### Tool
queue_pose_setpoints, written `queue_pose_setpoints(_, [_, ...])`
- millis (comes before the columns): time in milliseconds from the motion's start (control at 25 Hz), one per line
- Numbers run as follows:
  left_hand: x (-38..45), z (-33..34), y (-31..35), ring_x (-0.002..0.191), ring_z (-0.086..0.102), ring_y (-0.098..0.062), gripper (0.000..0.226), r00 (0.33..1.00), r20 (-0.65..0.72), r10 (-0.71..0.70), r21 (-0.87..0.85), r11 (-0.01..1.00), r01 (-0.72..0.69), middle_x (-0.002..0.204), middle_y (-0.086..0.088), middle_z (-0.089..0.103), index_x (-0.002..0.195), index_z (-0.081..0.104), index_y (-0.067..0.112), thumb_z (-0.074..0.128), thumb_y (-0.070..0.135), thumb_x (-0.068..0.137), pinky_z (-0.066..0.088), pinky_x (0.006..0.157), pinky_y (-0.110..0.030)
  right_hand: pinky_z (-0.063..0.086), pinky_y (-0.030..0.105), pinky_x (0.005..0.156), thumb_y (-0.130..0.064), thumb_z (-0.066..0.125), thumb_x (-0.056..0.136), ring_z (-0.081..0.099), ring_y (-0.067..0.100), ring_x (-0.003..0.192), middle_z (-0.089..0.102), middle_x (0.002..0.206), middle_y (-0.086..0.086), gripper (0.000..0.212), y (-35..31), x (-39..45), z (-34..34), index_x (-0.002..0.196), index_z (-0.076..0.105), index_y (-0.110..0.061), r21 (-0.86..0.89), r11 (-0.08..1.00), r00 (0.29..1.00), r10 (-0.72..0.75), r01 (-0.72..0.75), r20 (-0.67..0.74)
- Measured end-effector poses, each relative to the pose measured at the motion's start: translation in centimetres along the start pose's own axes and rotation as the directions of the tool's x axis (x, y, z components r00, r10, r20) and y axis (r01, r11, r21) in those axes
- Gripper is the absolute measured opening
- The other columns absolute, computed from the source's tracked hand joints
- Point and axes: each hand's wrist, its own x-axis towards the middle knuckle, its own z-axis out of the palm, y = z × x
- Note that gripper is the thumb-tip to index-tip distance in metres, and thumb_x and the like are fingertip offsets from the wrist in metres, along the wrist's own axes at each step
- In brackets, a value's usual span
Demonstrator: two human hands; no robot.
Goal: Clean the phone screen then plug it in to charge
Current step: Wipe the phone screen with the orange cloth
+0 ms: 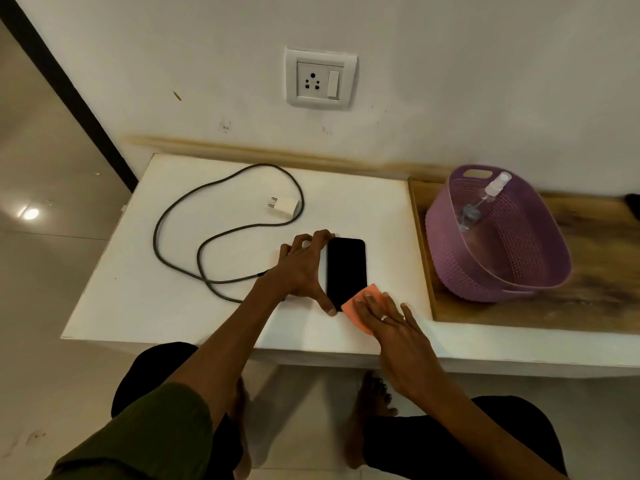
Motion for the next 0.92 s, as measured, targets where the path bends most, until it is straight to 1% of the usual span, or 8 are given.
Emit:
queue_pose_setpoints(80, [0.1,0.0,0.0,0.143,0.016,-0.025,0.142,1.0,0.008,-0.001,-0.001,1.0,0.001,0.151,0.0,0.028,0.14,0.01,0.041,0.086,0.068,0.024,0.018,0.112,-0.044,-0.013,0.042,0.119,-0.02,0.045,0.097,-0.015,0.027,0.149,-0.02,0.16,-0.001,0.079,0.1,0.8,0.1,0.147,-0.015,-0.031,0.004,1.0,0.998,0.024,-0.024,-0.052])
queue_pose_setpoints(200, [0.2,0.0,-0.1,0.144,0.015,-0.028,0.142,1.0,0.019,-0.005,0.015,1.0,0.005,0.153,-0.003,0.025,0.141,0.009,0.04,0.089,0.066,0.027,0.017,0.115,-0.047,-0.004,0.043,0.122,-0.015,0.047,0.097,-0.005,0.028,0.151,-0.005,0.164,0.0,0.077,0.5,3.5,-0.6,0.152,-0.005,-0.03,0.073,0.995,0.987,0.08,-0.07,-0.137])
queue_pose_setpoints(360, [0.2,0.0,-0.1,0.145,0.014,-0.027,0.143,1.0,0.024,-0.006,0.02,1.0,0.006,0.154,-0.002,0.024,0.143,0.008,0.039,0.089,0.064,0.028,0.016,0.116,-0.048,0.005,0.046,0.123,-0.025,0.054,0.095,0.004,0.032,0.151,0.005,0.164,0.004,0.079,1.2,8.0,-2.3,0.154,0.002,-0.028,0.147,0.984,0.982,0.123,-0.102,-0.142])
queue_pose_setpoints(480, [0.1,0.0,-0.1,0.147,0.016,-0.024,0.141,0.999,0.034,0.004,0.018,1.0,-0.005,0.156,0.002,0.02,0.145,0.008,0.037,0.091,0.062,0.033,0.013,0.117,-0.045,0.009,0.047,0.122,-0.018,0.053,0.096,0.008,0.032,0.15,0.014,0.163,0.004,0.072,1.3,10.3,-3.3,0.154,0.011,-0.026,0.227,0.961,0.968,0.196,-0.158,-0.156])
queue_pose_setpoints(560, [0.0,0.0,0.0,0.145,0.02,-0.022,0.14,0.999,0.029,0.02,0.0,1.0,-0.02,0.155,0.005,0.021,0.145,0.01,0.035,0.091,0.061,0.034,0.014,0.115,-0.041,0.007,0.046,0.122,-0.013,0.053,0.095,0.007,0.032,0.151,0.013,0.163,0.005,0.072,0.7,11.1,-3.4,0.154,0.013,-0.026,0.226,0.958,0.96,0.219,-0.177,-0.177])
queue_pose_setpoints(640, [-0.1,0.0,0.0,0.144,0.023,-0.021,0.139,0.999,0.025,0.024,-0.018,1.0,-0.023,0.153,0.006,0.024,0.144,0.011,0.034,0.091,0.06,0.033,0.014,0.111,-0.037,0.006,0.046,0.122,-0.014,0.053,0.094,0.008,0.031,0.15,0.015,0.163,0.005,0.072,-0.3,11.5,-3.4,0.153,0.015,-0.026,0.23,0.961,0.957,0.201,-0.152,-0.21])
queue_pose_setpoints(720, [-0.2,0.0,0.0,0.143,0.023,-0.021,0.138,1.0,0.018,0.025,-0.032,0.999,-0.025,0.152,0.006,0.026,0.143,0.011,0.033,0.092,0.058,0.033,0.015,0.109,-0.037,0.005,0.047,0.122,-0.019,0.053,0.095,0.008,0.03,0.151,0.015,0.163,0.004,0.07,-1.2,11.6,-3.2,0.153,0.015,-0.027,0.207,0.974,0.962,0.138,-0.089,-0.236])
queue_pose_setpoints(920, [-0.4,-0.2,0.4,0.147,0.02,-0.021,0.151,1.0,0.008,0.018,-0.02,1.0,-0.018,0.158,0.006,0.021,0.151,0.003,0.027,0.093,0.056,0.033,0.015,0.116,-0.045,0.004,0.046,0.123,-0.03,0.052,0.096,0.007,0.027,0.151,0.014,0.163,0.001,0.069,-1.6,11.6,-2.3,0.153,0.013,-0.031,0.164,0.985,0.961,0.089,-0.047,-0.261])
